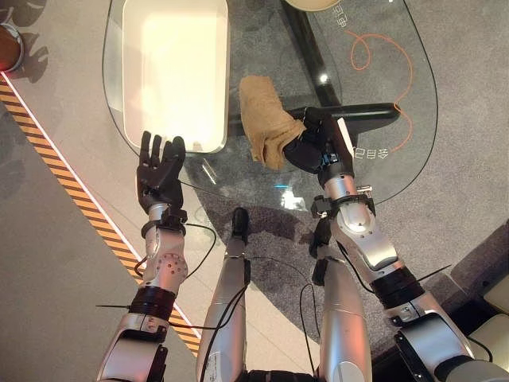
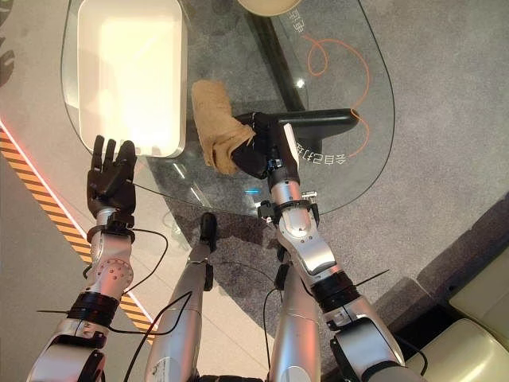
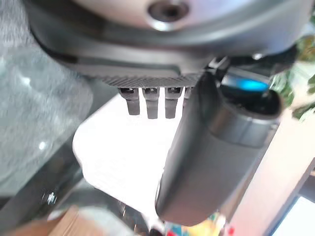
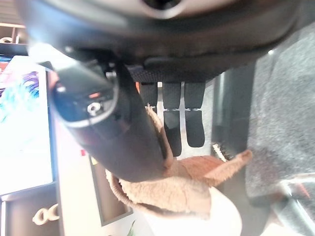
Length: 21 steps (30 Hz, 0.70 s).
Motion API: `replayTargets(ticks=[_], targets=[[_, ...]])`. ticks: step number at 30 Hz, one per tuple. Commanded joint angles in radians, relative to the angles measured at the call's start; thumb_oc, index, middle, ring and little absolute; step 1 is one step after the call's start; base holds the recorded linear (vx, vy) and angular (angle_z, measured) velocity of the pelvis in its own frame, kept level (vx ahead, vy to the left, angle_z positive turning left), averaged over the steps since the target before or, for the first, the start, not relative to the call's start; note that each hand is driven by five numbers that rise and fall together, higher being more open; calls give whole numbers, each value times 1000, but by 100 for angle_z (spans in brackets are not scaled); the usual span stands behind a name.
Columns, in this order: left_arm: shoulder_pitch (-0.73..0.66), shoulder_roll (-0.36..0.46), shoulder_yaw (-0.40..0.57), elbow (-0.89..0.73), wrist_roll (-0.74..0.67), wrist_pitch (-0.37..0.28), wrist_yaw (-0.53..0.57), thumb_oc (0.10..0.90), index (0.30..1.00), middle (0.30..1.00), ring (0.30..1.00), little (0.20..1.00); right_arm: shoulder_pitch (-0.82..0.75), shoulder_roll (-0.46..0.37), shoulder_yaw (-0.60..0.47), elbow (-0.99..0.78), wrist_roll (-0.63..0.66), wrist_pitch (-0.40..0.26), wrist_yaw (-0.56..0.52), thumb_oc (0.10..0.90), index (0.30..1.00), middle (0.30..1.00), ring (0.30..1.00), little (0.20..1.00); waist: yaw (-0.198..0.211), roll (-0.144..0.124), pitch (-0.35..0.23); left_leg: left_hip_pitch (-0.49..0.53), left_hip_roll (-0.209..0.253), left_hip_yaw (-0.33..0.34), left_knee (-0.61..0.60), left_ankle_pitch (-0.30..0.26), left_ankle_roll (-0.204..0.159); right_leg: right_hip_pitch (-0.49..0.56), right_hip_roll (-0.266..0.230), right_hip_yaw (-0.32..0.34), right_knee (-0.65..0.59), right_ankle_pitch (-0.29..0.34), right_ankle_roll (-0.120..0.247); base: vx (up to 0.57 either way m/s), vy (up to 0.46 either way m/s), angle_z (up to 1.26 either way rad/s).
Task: Wipe the table with a cloth and put it in the basket.
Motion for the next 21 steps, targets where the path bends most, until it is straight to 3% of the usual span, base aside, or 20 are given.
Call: replayTargets(ticks=[1,10,21], targets=[[-30,25,13,-129,-11,9,-65,800,900,900,900,900,-62,29,-46,-306,0,-203,65,100,300,300,300,200,-10,3,-27,19,-45,92,41,-46,88,57,53,19,-53,29,-4,0,0,0],[-55,43,-1,-196,4,49,-3,800,900,900,900,900,-58,19,-61,-329,-2,-225,65,100,300,300,300,200,-13,-5,-27,22,-47,90,41,-48,89,63,52,18,-61,33,0,-1,-4,0],[-63,43,-1,-217,-21,83,-14,800,900,900,900,900,-63,9,-52,-373,38,-240,107,100,300,300,300,200,-17,-6,-27,27,-45,92,47,-49,85,72,50,19,-60,29,-1,0,0,0]])
